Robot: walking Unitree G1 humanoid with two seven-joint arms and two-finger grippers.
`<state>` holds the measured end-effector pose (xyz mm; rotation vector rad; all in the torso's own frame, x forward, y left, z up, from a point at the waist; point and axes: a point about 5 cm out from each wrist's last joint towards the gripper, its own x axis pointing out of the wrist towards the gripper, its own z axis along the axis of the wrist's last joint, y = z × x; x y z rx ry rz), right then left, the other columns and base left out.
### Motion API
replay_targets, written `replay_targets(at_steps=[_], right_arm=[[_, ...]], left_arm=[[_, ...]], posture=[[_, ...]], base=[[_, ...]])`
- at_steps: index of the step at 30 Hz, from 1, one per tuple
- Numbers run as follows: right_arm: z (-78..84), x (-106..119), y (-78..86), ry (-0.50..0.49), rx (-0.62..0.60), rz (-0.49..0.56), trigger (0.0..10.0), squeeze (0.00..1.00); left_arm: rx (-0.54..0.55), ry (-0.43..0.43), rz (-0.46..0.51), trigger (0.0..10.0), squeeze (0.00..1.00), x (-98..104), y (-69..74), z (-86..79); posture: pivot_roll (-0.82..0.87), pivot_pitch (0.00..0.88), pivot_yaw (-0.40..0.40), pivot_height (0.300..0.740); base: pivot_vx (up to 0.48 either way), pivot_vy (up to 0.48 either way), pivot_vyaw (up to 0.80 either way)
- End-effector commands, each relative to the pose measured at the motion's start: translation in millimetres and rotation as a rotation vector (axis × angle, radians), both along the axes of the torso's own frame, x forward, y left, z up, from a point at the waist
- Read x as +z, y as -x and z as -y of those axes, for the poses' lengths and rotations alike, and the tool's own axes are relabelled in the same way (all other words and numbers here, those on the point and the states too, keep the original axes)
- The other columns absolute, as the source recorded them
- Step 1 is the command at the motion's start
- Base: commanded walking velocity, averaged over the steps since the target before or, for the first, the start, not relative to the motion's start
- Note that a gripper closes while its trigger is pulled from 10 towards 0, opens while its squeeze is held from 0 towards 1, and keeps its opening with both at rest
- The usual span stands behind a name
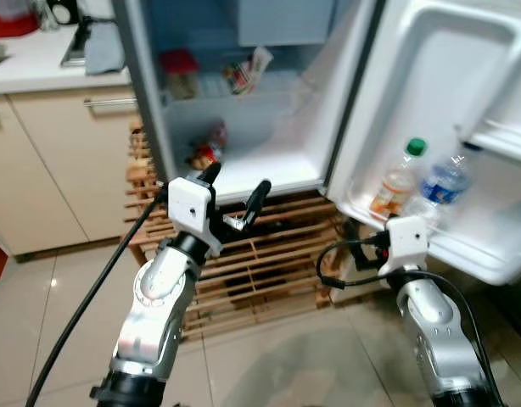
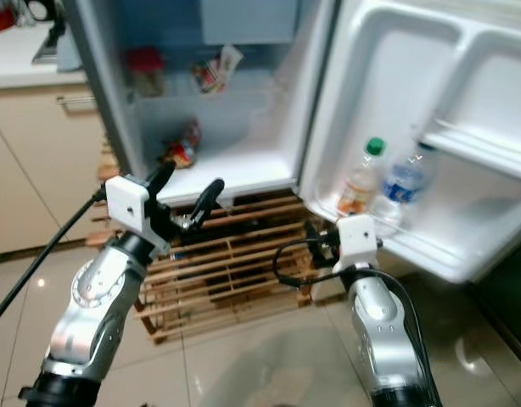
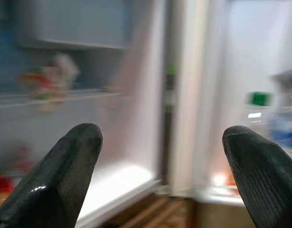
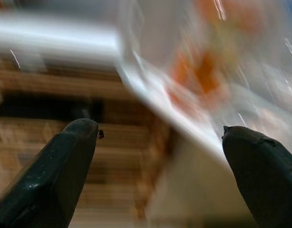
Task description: Restocking fridge
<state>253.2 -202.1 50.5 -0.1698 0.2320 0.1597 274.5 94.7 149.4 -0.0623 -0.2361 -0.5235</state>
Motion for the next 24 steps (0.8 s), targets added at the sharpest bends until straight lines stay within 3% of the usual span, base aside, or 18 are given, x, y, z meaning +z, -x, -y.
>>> replay_targets(at_steps=[1,4,6,7,9,10,11,12,13,14,15,16,17,18,20,21,22,24], right_arm=[[14.2,-20.0,13.4,0.011,0.006,-0.113,10.0,0.0],[37.8,-53.0,42.3,0.131,0.012,-0.318,10.0,0.0],[42.3,-59.2,48.2,0.151,0.012,-0.366,10.0,0.0],[58.6,-80.1,69.3,0.26,0.022,-0.558,10.0,0.0],[65.0,-85.4,76.6,0.296,0.018,-0.615,10.0,0.0],[75.3,-87.4,80.2,0.331,-0.046,-0.64,10.0,0.0],[90.2,-81.1,75.4,0.383,-0.174,-0.587,10.0,0.0],[90.2,-81.1,75.4,0.383,-0.174,-0.587,10.0,0.0],[104.2,-66.9,63.0,0.457,-0.309,-0.495,10.0,0.0],[112.2,-57.2,53.6,0.487,-0.372,-0.446,10.0,0.0],[112.2,-57.2,53.6,0.487,-0.372,-0.446,10.0,0.0],[123.4,-41.6,37.6,0.528,-0.437,-0.383,10.0,0.0],[128.0,-35.0,30.9,0.545,-0.457,-0.36,10.0,0.0],[128.0,-35.0,30.9,0.545,-0.457,-0.36,10.0,0.0],[138.2,-14.6,11.3,0.574,-0.517,-0.284,10.0,0.0],[138.2,-14.6,11.3,0.574,-0.517,-0.284,10.0,0.0],[142.4,6.9,-10.6,0.589,-0.561,-0.197,10.0,0.0],[141.7,13.3,-19.5,0.592,-0.565,-0.174,10.0,0.0]], left_arm=[[-0.009,-0.008,-0.002,10.0,0.0,2.8,-2.2,-2.3],[-0.01,0.02,-0.002,10.0,0.0,4.5,-2.2,-4.0],[-0.007,0.03,-0.001,10.0,0.0,5.0,-2.2,-4.7],[0.014,0.015,-0.019,10.0,0.0,1.5,-3.9,-7.4],[0.02,0.007,-0.028,10.0,0.0,-0.3,-4.6,-8.2],[0.026,-0.031,-0.065,10.0,0.0,-7.4,-6.5,-9.1],[0.077,-0.147,-0.241,10.0,0.0,-36.3,-14.1,-14.8],[0.077,-0.147,-0.241,10.0,0.0,-36.3,-14.1,-14.8],[0.232,-0.199,-0.687,10.0,0.0,-97.7,-16.8,-40.6],[0.26,-0.19,-0.852,10.0,0.0,-122.4,-9.7,-51.1],[0.26,-0.19,-0.852,10.0,0.0,-122.4,-9.7,-51.1],[0.307,-0.202,-0.973,10.0,0.0,-147.3,0.5,-65.7],[0.338,-0.234,-0.995,10.0,0.0,-154.7,4.0,-72.1],[0.338,-0.234,-0.995,10.0,0.0,-154.7,4.0,-72.1],[0.381,-0.238,-1.077,10.0,0.0,-172.1,14.1,-78.7],[0.381,-0.238,-1.077,10.0,0.0,-172.1,14.1,-78.7],[0.37,-0.303,-1.121,10.0,0.0,-183.9,22.9,-76.2],[0.354,-0.34,-1.134,10.0,0.0,-189.2,27.4,-74.6]], posture=[[-0.14,0.0,-0.014,0.74],[-0.15,0.0,-0.006,0.74],[-0.15,0.0,-0.004,0.74],[-0.15,0.0,0.003,0.74],[-0.15,0.0,0.003,0.74],[-0.15,0.0,0.008,0.74],[-0.15,0.0,0.011,0.74],[-0.15,0.0,0.011,0.74],[-0.15,0.0,0.016,0.74],[-0.15,0.0,0.023,0.74],[-0.15,0.0,0.023,0.74],[-0.16,0.0,0.032,0.74],[-0.16,0.0,0.032,0.74],[-0.16,0.0,0.032,0.74],[-0.15,0.0,0.037,0.74],[-0.15,0.0,0.037,0.74],[-0.16,0.0,0.043,0.74],[-0.15,0.0,0.046,0.74]], base=[[0.0,-0.472,0.0],[0.0,-0.456,0.0],[0.0,-0.442,0.0],[0.0,0.0,0.0],[0.0,0.0,0.0],[0.0,0.0,0.0],[0.0,0.0,0.0],[0.0,0.0,0.0],[0.0,0.0,0.0],[0.0,0.0,0.0],[0.0,0.0,0.0],[0.0,0.0,0.0],[0.0,0.0,0.0],[0.0,0.0,0.0],[0.0,0.0,0.0],[0.0,0.0,0.0],[0.0,0.0,0.0],[0.0,0.0,0.0]])
